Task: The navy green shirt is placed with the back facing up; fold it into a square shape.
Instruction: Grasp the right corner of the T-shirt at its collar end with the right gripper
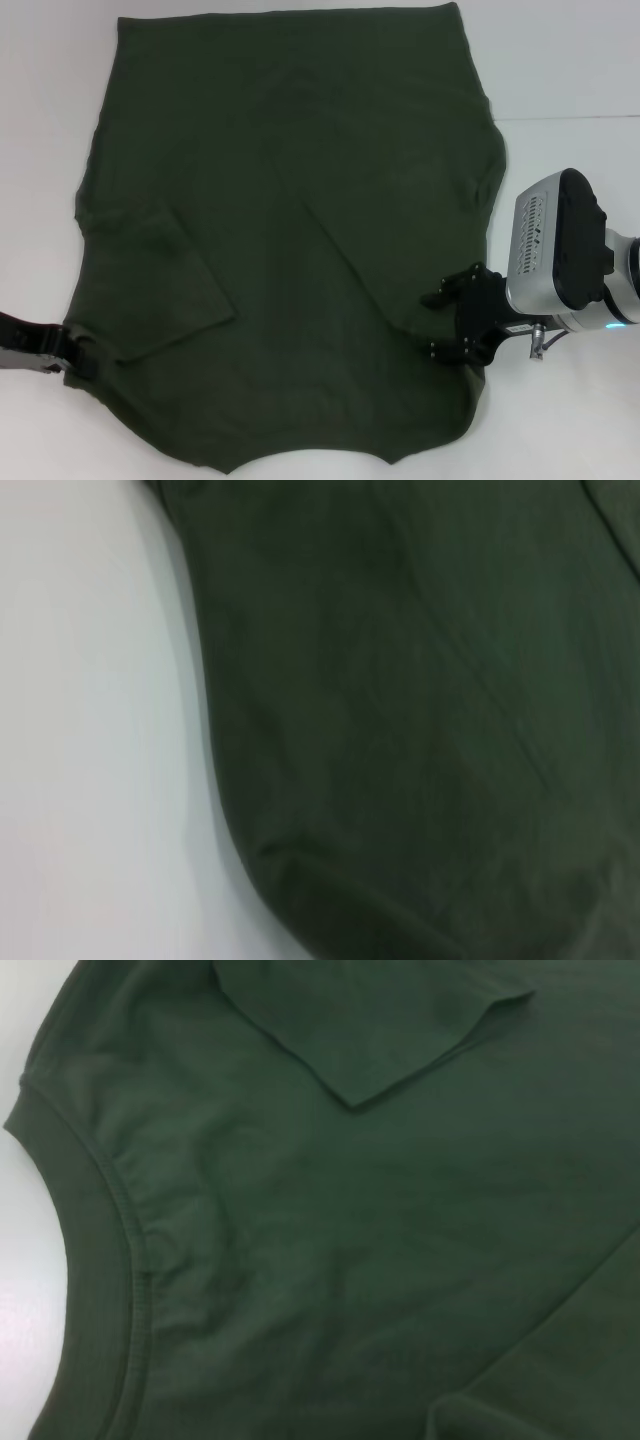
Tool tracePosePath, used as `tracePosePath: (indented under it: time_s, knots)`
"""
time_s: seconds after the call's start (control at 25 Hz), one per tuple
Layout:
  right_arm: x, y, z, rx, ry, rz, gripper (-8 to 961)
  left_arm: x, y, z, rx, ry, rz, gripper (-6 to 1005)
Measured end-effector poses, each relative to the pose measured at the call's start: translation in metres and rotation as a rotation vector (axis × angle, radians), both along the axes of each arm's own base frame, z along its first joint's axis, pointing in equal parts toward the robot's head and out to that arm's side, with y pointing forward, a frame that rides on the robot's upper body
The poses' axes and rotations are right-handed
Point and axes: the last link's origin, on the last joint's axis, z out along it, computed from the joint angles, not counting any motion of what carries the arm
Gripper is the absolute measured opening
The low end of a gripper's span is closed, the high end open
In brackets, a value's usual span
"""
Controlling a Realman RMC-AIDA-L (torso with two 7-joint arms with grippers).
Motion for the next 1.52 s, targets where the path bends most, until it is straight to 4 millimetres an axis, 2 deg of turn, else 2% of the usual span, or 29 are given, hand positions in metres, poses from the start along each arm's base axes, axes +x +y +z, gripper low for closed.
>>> tracePosePath:
  time_s: [0.08,0.52,0.76,0.96,1.28,1.52]
  knots:
    - [0.0,0.0,0.0,-0.001,0.0,-0.002,574,0.0,0.0,0.0,-0.001,-0.001,0.0,40]
    - [0.003,-0.002,0.002,-0.004,0.004,-0.021,478,0.001,0.0,0.0,-0.004,0.001,-0.001,40]
    - [0.003,-0.003,0.001,-0.005,0.006,-0.024,382,0.001,0.0,0.0,-0.005,0.001,-0.001,40]
    - [0.003,-0.004,0.001,-0.014,0.01,-0.029,372,0.001,0.0,0.0,-0.005,0.001,-0.003,40]
    - [0.005,-0.004,0.004,-0.011,0.029,-0.052,22,0.001,0.0,0.0,-0.006,0.001,-0.008,39]
    - [0.007,-0.005,0.018,0.009,0.141,-0.161,24,0.002,0.001,-0.001,0.001,-0.008,-0.021,39]
